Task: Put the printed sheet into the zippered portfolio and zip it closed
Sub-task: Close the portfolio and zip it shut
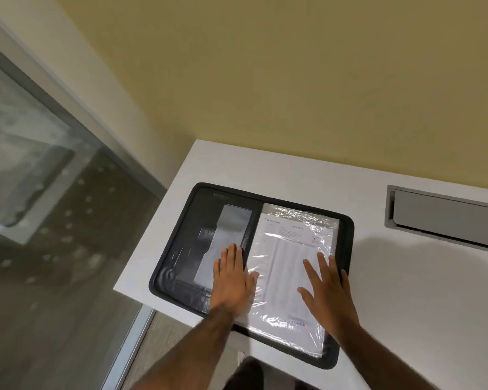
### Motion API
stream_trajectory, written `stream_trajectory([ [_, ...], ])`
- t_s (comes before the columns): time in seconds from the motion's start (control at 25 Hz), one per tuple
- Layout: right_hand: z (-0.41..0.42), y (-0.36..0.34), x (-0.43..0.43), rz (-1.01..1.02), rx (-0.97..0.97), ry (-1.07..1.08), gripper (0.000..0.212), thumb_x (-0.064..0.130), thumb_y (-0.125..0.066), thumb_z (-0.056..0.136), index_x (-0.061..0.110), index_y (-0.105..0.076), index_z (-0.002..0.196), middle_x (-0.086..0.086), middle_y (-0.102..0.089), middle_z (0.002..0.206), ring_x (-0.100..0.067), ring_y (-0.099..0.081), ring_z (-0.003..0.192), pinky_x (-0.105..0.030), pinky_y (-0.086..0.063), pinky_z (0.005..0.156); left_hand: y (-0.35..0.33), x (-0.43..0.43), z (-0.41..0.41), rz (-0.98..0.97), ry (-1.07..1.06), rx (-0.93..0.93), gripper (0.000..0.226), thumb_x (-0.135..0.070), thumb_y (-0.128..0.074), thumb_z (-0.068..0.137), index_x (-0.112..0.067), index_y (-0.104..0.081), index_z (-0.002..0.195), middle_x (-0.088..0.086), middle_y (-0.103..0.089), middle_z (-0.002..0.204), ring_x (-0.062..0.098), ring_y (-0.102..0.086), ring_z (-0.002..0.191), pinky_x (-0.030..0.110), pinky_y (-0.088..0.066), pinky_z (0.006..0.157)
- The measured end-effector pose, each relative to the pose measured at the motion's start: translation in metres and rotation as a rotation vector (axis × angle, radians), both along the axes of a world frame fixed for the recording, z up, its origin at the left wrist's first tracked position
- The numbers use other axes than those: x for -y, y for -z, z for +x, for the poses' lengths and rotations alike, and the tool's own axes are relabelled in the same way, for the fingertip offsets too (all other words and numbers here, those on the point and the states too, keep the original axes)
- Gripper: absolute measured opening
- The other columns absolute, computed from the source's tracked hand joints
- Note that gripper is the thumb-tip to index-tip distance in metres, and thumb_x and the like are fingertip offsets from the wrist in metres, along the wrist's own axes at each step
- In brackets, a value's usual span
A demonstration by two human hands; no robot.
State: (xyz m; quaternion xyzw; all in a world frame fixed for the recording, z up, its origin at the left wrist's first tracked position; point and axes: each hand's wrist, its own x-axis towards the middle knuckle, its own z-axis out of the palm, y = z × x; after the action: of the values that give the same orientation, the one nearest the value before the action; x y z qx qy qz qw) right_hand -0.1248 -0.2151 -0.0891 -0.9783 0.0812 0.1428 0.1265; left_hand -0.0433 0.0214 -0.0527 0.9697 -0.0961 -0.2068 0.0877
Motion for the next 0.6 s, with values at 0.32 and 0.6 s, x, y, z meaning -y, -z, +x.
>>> stream_trajectory([
  [0.32, -0.001, -0.017, -0.032, -0.022, -0.001, 0.190, 0.068, 0.042, -0.062, 0.087, 0.022, -0.035, 0.146, -0.015, -0.023, 0.158, -0.037, -0.017, 0.147, -0.057, -0.029, 0.114, -0.003, -0.136, 0.076, 0.036, -0.372, 0.018, 0.074, -0.053, -0.039, 0.100, -0.009, -0.022, 0.157, 0.016, -0.025, 0.161, 0.034, -0.026, 0.148, 0.050, -0.016, 0.122],
  [0.6, 0.033, -0.046, -0.161, 0.219, -0.039, 0.113, 0.061, 0.032, -0.055, 0.093, 0.024, -0.034, 0.150, -0.006, -0.030, 0.160, -0.023, -0.025, 0.148, -0.041, -0.021, 0.121, 0.002, -0.167, 0.104, -0.051, -0.445, -0.005, 0.051, -0.041, -0.053, 0.095, -0.008, -0.048, 0.133, 0.019, -0.051, 0.131, 0.040, -0.052, 0.119, 0.049, -0.042, 0.102],
])
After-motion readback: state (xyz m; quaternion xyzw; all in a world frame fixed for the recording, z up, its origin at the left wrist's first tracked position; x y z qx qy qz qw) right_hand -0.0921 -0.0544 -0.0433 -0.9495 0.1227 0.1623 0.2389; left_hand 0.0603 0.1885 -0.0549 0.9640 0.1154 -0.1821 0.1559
